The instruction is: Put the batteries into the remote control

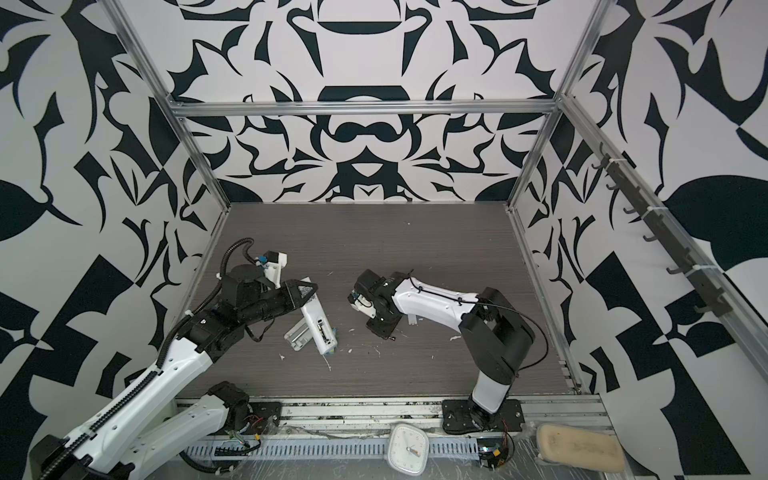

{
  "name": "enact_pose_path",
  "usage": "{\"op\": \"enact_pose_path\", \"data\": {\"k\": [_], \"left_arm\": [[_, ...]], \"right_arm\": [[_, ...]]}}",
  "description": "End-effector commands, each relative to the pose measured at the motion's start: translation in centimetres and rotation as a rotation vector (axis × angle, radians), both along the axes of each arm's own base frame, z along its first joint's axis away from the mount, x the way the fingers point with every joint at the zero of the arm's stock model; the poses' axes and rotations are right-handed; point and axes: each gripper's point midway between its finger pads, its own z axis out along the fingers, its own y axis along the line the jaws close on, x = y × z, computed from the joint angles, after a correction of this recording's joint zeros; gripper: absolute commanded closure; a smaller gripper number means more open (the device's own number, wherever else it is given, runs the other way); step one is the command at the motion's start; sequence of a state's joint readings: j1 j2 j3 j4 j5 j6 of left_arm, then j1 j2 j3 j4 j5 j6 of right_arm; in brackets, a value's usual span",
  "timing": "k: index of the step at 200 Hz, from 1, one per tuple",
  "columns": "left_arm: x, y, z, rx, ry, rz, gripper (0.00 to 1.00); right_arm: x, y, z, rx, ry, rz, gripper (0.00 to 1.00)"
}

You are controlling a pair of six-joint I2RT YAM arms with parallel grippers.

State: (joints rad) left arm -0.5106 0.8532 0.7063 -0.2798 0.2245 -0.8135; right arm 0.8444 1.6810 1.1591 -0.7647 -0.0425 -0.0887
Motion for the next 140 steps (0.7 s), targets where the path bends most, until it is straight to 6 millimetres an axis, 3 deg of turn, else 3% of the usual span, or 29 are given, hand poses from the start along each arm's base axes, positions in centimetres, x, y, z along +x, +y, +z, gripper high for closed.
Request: {"op": "enact_pose_path", "data": {"k": [1, 27, 44, 84, 116, 140], "left_arm": [[-0.3, 0.0, 0.3, -0.010, -0.038, -0.015, 1.00], [-0.7, 0.1, 0.0, -0.013, -0.032, -0.022, 1.00], [-1.0, 0.1, 0.1, 0.001, -0.028, -0.035, 1.00], [-1.4, -1.0, 0.5, 0.005, 0.005, -0.112, 1.00], [-2.3, -0.7, 1.7, 0.002, -0.016, -0.134, 1.00], [-3.4, 0.4, 0.9, 0.041, -0.017, -0.126, 1.00]], "right_arm": [[0.5, 0.0, 4.7, 0.097, -0.012, -0.192, 0.56], [0.3, -0.4, 6.8, 0.199, 0.041, -0.382, 0.50], [0.1, -0.5, 7.5, 0.249, 0.068, -0.494, 0.50], [0.1, -0.2, 7.1, 0.338, 0.140, -0.763, 0.50], [-0.2, -0.4, 6.7, 0.418, 0.191, -1.035, 0.37], [-0.5, -0.7, 5.9, 0.460, 0.181, -1.207, 0.21]]}}
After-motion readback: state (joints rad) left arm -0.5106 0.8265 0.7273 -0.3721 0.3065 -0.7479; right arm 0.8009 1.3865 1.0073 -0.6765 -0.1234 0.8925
